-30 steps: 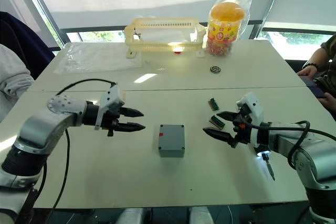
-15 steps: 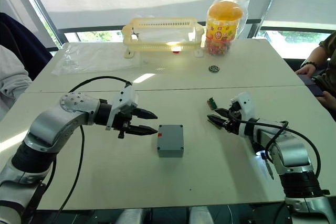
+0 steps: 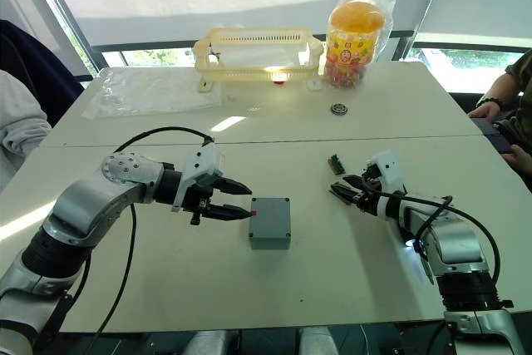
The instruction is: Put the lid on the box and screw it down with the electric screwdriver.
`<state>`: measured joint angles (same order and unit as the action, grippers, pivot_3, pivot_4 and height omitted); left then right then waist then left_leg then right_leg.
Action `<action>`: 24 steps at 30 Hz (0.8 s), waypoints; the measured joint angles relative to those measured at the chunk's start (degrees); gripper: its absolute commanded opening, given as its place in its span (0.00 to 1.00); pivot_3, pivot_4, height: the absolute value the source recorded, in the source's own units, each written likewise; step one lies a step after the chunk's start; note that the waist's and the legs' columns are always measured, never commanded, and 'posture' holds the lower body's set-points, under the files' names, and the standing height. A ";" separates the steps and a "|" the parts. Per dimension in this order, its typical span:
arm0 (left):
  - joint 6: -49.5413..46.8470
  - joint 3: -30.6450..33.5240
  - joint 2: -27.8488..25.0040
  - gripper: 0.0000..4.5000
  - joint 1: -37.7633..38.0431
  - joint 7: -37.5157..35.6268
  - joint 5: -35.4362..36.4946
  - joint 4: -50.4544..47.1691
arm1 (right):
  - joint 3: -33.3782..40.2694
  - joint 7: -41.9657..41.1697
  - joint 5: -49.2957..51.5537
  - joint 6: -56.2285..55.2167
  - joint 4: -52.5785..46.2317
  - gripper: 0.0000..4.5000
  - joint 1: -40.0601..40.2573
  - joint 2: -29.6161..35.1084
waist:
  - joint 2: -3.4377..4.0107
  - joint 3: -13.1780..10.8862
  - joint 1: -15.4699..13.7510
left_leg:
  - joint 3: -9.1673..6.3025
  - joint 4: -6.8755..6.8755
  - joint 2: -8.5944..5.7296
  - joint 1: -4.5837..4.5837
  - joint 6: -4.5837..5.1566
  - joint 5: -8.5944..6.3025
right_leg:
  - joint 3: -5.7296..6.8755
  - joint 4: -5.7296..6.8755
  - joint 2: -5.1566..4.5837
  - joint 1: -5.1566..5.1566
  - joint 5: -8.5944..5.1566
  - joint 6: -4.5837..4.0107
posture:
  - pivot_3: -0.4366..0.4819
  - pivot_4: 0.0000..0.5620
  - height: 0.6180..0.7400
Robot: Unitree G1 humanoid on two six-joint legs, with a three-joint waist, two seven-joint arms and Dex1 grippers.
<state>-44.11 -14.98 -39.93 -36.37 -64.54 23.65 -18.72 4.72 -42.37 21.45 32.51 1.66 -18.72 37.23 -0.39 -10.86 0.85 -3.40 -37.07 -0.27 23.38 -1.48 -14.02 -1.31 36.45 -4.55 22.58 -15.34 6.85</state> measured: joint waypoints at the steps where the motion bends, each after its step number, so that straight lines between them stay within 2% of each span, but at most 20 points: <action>1: 0.01 0.00 -0.05 0.52 0.11 0.00 0.00 0.00 | 0.00 0.01 -0.07 -0.20 0.30 0.40 -0.13 -0.13 | 0.00 0.00 -0.01 | 0.00 0.00 0.00 0.00 0.00 0.00 | 0.00 0.00 0.00 0.00 0.00 0.00 | 0.48 0.27 1.00; 3: 0.01 0.00 -0.18 0.52 0.27 0.00 -0.01 0.00 | 0.00 0.06 -0.41 -0.43 0.94 0.24 -0.35 -0.16 | 0.00 0.00 -0.04 | 0.00 -0.01 0.00 0.00 0.00 0.00 | 0.00 0.00 0.00 0.00 0.00 0.00 | 0.48 0.27 1.00; 5: 0.01 0.00 -0.30 0.52 0.29 0.06 -0.08 0.00 | 0.00 0.15 -0.51 -0.45 1.17 0.02 -0.53 -0.32 | 0.00 0.00 -0.04 | 0.01 -0.01 0.00 0.00 0.00 0.00 | 0.00 0.00 0.00 0.00 0.00 0.00 | 0.48 0.27 1.00; 18: 0.16 -0.05 -0.33 0.52 0.73 0.59 -0.55 0.00 | 0.09 0.48 -1.08 -0.57 1.88 0.01 -1.52 -0.72 | 0.00 0.00 -0.05 | 0.00 -0.01 0.00 0.00 0.00 0.00 | 0.00 0.00 0.00 -0.01 0.00 0.00 | 0.48 0.27 1.00; 24: 0.95 -0.09 -0.37 0.52 0.73 0.55 -0.66 0.02 | 2.17 1.63 -0.31 1.06 -3.29 0.01 -2.28 0.10 | 0.00 0.00 -0.06 | 0.00 -0.01 0.00 0.00 0.00 0.00 | 0.00 0.02 0.00 0.00 0.00 0.00 | 0.48 0.27 1.00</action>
<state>-43.16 -15.07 -40.29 -35.63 -63.98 23.00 -18.70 6.89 -40.74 21.14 33.57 -1.63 -21.00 37.33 -0.39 -10.87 0.79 -3.40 -37.09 -0.27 23.38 -1.49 -14.02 -1.31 36.46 -4.56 22.58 -15.34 6.85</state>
